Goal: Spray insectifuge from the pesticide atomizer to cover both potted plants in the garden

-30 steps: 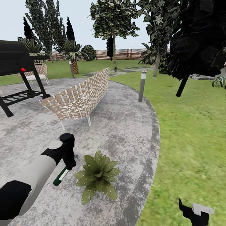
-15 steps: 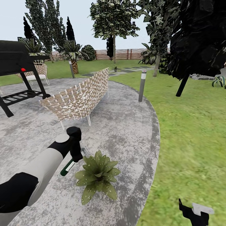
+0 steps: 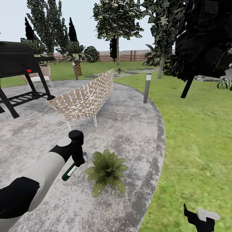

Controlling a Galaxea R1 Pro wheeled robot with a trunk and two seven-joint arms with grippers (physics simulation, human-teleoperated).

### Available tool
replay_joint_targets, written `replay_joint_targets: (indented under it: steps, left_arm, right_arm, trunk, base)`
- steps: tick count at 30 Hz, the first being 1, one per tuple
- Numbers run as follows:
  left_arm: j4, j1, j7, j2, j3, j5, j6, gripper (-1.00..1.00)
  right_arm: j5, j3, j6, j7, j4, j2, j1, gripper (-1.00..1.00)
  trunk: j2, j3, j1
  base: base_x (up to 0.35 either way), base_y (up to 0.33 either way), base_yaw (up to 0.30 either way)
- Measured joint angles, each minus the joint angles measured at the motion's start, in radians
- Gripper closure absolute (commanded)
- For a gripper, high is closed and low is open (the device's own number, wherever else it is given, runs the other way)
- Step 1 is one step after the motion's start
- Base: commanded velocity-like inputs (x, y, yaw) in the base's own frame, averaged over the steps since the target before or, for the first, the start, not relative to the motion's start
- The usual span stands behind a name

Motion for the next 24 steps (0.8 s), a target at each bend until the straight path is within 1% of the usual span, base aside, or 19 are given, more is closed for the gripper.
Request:
replay_joint_targets:
  steps: [3,9,18,24]
  left_arm:
    - [0.000,0.000,0.000,0.000,0.000,-0.001,0.000,1.00]
    - [0.000,0.000,0.000,0.000,0.002,-0.002,0.001,1.00]
    - [0.003,0.003,0.000,0.001,0.002,-0.002,0.001,1.00]
    - [0.005,0.009,0.000,0.001,0.000,-0.003,0.001,1.00]
  right_arm:
    - [0.000,0.000,0.000,0.000,0.000,0.000,0.000,-1.00]
    - [0.000,0.000,0.000,0.000,0.000,0.000,0.000,-1.00]
    - [0.000,0.000,0.000,0.000,0.000,0.000,0.000,-1.00]
    - [0.000,0.000,0.000,0.000,0.000,0.000,0.000,-1.00]
  trunk:
    - [0.000,0.000,0.000]
    - [0.000,0.000,0.000]
    - [0.000,0.000,-0.001]
    - [0.000,0.000,0.000]
  base:
    - [-0.055,0.294,-0.166]
    - [-0.003,0.304,-0.251]
    - [0.108,0.304,-0.261]
    - [0.027,0.307,-0.261]
